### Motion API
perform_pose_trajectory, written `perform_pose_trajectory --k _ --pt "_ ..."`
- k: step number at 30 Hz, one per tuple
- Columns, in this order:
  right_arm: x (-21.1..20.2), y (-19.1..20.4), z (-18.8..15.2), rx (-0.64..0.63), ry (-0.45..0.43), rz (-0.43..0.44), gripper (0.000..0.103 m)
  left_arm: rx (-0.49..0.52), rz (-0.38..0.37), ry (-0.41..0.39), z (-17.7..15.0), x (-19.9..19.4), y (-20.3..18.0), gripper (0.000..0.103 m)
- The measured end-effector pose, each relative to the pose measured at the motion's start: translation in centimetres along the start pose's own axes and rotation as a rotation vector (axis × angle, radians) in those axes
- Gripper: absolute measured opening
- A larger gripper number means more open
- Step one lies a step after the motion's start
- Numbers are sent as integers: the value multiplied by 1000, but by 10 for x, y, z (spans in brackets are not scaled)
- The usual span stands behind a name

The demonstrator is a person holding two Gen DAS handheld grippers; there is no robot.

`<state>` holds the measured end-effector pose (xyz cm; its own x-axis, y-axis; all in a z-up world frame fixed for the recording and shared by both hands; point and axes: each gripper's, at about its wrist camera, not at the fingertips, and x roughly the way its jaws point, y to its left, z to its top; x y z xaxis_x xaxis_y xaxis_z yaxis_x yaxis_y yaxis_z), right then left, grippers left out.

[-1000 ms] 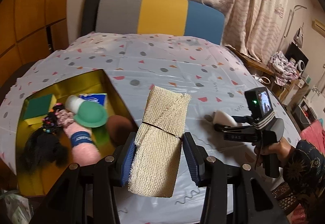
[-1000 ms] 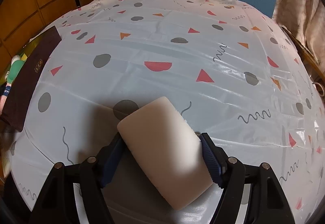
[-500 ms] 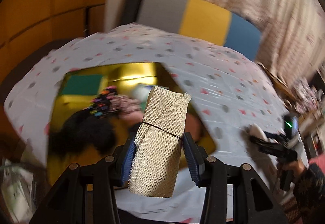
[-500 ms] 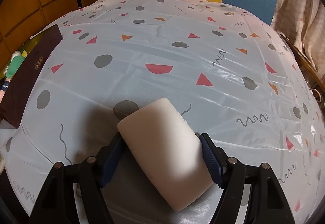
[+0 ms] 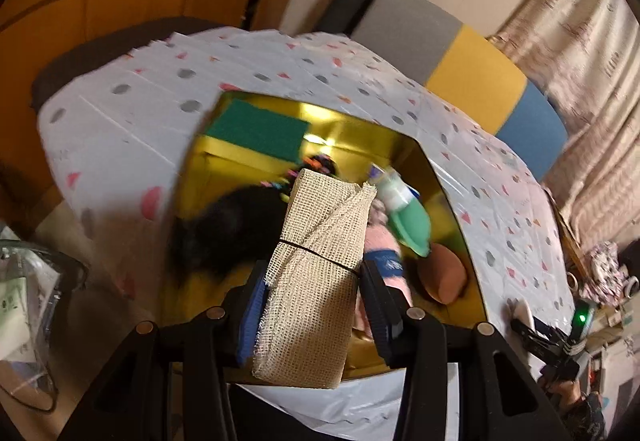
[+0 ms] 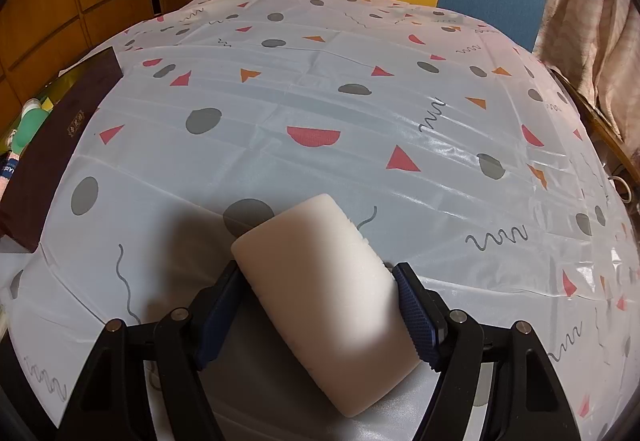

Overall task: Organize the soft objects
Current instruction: 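Carry the loofah with the left tool over the gold tray, then open the left tool to release the loofah into the tray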

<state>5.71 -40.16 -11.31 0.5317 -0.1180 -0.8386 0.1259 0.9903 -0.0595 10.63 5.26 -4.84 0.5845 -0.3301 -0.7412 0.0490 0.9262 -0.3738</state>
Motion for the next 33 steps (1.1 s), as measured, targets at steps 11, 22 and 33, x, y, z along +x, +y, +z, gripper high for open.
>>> perform_pose_trajectory --k 11,22,33 --pt "0 -1 0 -4 1 -3 75 71 90 94 18 67 -18 46" --pt "-1 0 0 -6 1 -7 75 129 163 70 21 71 -18 72" --pt "-1 0 -1 -10 -1 -14 75 171 188 -20 3 34 -31 78"
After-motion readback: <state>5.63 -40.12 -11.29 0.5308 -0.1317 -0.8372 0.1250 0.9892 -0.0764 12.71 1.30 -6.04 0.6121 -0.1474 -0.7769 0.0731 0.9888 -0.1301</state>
